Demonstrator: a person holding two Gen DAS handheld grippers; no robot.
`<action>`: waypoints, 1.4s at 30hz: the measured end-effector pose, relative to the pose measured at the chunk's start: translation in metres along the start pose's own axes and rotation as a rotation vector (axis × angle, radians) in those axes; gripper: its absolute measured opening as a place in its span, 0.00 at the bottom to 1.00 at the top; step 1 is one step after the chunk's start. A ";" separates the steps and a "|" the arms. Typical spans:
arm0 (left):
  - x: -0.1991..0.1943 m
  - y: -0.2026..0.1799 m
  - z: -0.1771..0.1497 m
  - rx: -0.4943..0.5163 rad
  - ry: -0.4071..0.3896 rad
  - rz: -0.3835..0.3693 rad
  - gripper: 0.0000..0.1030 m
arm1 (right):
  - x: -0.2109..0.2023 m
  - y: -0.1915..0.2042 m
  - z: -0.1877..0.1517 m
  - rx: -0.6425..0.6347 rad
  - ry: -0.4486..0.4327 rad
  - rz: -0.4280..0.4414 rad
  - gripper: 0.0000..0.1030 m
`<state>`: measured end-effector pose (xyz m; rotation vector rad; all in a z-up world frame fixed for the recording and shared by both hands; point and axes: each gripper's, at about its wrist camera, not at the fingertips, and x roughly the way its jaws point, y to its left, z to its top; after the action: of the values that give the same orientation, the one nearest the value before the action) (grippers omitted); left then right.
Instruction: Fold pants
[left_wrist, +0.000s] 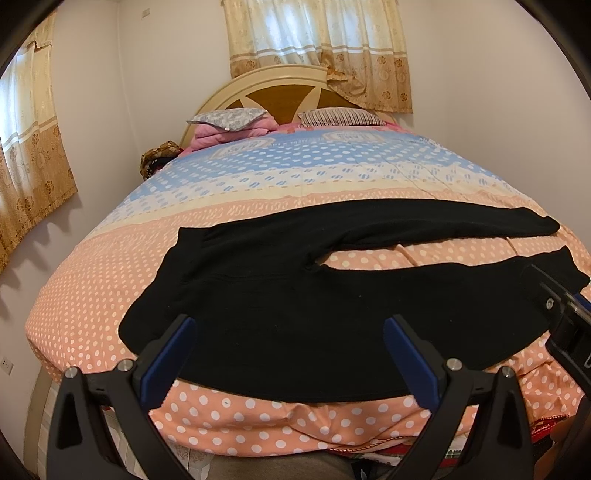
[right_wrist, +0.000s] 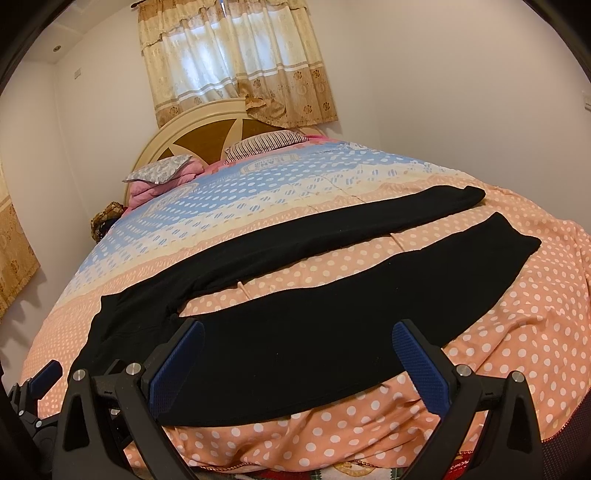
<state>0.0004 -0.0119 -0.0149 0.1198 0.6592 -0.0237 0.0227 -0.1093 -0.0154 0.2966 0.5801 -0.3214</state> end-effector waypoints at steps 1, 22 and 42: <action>0.000 0.000 0.000 0.000 0.001 -0.001 1.00 | 0.000 0.000 0.000 0.001 0.000 0.000 0.99; 0.001 -0.001 0.001 -0.004 0.012 -0.003 1.00 | 0.002 0.000 -0.002 0.003 0.004 0.002 0.99; 0.004 0.001 0.000 -0.012 0.025 -0.006 1.00 | 0.005 0.002 0.000 0.004 0.006 0.004 0.99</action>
<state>0.0035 -0.0110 -0.0167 0.1065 0.6846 -0.0238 0.0268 -0.1086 -0.0181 0.3027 0.5843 -0.3185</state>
